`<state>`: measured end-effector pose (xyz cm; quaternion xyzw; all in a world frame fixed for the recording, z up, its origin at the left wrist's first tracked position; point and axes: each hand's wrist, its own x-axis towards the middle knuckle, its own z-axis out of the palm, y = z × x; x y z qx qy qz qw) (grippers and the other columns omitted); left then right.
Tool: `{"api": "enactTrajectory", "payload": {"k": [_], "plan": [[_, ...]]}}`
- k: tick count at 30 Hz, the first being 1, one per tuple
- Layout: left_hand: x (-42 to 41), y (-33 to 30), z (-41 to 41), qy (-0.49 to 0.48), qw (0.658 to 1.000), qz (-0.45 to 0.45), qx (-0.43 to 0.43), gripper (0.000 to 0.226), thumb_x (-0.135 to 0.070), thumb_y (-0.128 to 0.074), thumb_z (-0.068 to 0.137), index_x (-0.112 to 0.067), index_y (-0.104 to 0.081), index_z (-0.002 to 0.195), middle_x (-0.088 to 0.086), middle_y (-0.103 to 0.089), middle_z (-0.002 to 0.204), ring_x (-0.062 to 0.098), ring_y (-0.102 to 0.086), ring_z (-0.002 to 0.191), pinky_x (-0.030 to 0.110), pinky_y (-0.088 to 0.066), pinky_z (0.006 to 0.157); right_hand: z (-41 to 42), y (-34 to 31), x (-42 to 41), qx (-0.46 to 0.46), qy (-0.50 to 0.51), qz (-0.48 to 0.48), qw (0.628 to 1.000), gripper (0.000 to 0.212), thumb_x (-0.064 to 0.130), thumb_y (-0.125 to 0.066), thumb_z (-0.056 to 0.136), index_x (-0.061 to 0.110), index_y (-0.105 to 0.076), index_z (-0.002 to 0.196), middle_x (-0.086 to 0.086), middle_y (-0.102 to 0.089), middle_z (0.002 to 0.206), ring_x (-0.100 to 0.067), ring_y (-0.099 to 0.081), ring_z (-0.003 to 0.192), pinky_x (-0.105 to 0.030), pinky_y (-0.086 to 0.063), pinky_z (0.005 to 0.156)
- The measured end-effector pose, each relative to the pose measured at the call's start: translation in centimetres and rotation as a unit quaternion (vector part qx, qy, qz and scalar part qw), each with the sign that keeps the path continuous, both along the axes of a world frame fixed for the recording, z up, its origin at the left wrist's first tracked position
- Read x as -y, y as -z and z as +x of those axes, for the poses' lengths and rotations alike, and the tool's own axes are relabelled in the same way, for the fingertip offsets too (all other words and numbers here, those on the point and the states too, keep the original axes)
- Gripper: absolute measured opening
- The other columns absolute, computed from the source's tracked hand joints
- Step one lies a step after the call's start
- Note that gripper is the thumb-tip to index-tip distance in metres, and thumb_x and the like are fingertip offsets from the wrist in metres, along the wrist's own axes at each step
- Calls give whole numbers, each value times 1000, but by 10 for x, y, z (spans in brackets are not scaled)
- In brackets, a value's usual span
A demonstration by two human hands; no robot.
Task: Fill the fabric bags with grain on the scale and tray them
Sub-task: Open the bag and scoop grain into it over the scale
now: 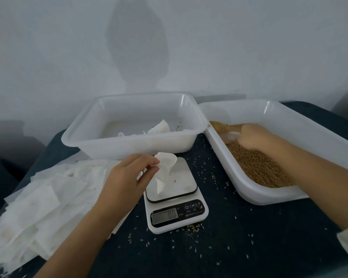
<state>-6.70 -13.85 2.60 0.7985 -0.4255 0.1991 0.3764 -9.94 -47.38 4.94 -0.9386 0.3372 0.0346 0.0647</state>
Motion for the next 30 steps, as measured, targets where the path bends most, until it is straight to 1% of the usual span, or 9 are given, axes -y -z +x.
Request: {"api": "enactTrajectory", "payload": {"k": [3,6,11,14,17,21,26,28,30], "plan": [[1,2,3,-5,1000,1,-8,11,-9,-69,80,-12,-69,90,-12,-62,86,-2,-51,78,6,-41,68,-14,-1,9,66,-7,30,997,42,42,-44,99,4,-61,97,-8,-59,86,-20,-57,75,-29,-41,59],[3,1,7,-2,1000,-6,-16,12,-6,-70,79,-11,-70,90,-14,-61,87,-4,-53,79,7,-43,71,-28,-5,12,106,-26,42,993,51,56,-40,95,10,-61,97,-5,-61,83,-18,-56,71,-28,-38,57],[3,-6,14,8,1000,-8,11,13,-5,-64,82,-7,-72,92,-8,-63,94,-3,-54,86,2,-40,79,-50,-19,14,156,-38,41,986,34,46,-49,94,18,-58,111,4,-59,82,-16,-60,69,-26,-42,55],[-2,-14,20,6,1000,8,4,15,-1,-67,80,-9,-72,92,-10,-64,91,-11,-53,84,0,-38,75,-61,-39,9,196,-68,56,976,19,43,-52,93,29,-54,106,5,-62,80,-17,-59,55,-28,-47,51],[-8,-26,30,0,999,33,-6,15,-3,-67,81,-12,-72,92,-14,-63,87,-15,-53,80,-1,-37,71,-71,-62,1,227,-120,92,962,14,41,-55,92,32,-58,102,8,-68,74,-28,-67,66,-38,-54,64],[-14,-38,44,6,996,83,-44,14,-9,-65,84,-19,-72,92,-25,-61,85,-14,-53,81,-1,-36,72,-79,-79,-14,219,-204,150,942,14,43,-56,88,39,-62,99,21,-68,73,-20,-58,57,-34,-43,56],[-17,-38,49,21,990,135,-42,13,-9,-65,85,-16,-73,91,-24,-59,85,-15,-52,83,0,-35,74,-80,-72,-37,192,-274,215,918,38,62,-53,69,44,-62,101,19,-71,83,1,-62,60,-18,-45,53],[-19,-37,51,25,987,151,-45,13,-10,-65,85,-16,-73,93,-21,-61,88,-11,-52,81,1,-35,74,-79,-64,-42,174,-302,218,912,37,63,-53,68,46,-63,100,20,-70,88,4,-64,71,-16,-49,60],[-20,-36,52,31,985,165,-46,13,-12,-64,85,-17,-73,94,-17,-64,91,-11,-51,81,1,-35,74,-78,-57,-47,154,-321,216,909,34,62,-54,73,47,-64,101,14,-70,92,-5,-66,81,-29,-54,74]]}}
